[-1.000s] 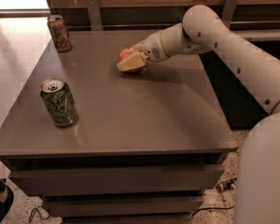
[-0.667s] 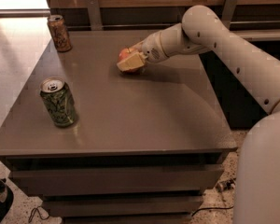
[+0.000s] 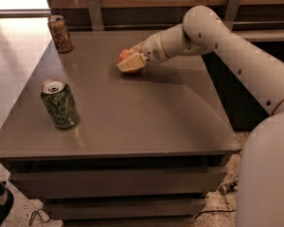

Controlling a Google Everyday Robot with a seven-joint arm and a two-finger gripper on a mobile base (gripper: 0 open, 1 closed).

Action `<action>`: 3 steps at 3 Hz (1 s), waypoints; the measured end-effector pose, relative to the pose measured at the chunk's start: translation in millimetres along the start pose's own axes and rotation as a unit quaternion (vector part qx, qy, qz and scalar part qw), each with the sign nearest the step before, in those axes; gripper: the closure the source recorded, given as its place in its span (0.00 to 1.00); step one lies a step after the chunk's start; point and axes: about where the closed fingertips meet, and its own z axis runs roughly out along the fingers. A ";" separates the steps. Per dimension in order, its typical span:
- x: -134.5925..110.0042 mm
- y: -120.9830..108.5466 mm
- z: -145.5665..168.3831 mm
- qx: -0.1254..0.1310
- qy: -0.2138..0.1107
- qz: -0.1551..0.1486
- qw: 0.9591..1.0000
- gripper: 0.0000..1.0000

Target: Move apple near orange can

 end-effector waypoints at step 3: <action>-66.1 -37.1 6.1 0.009 0.017 -0.012 1.000 1.00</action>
Offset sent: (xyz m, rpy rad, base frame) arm 0.0655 0.0158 0.0683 -0.0398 -0.0333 -0.0185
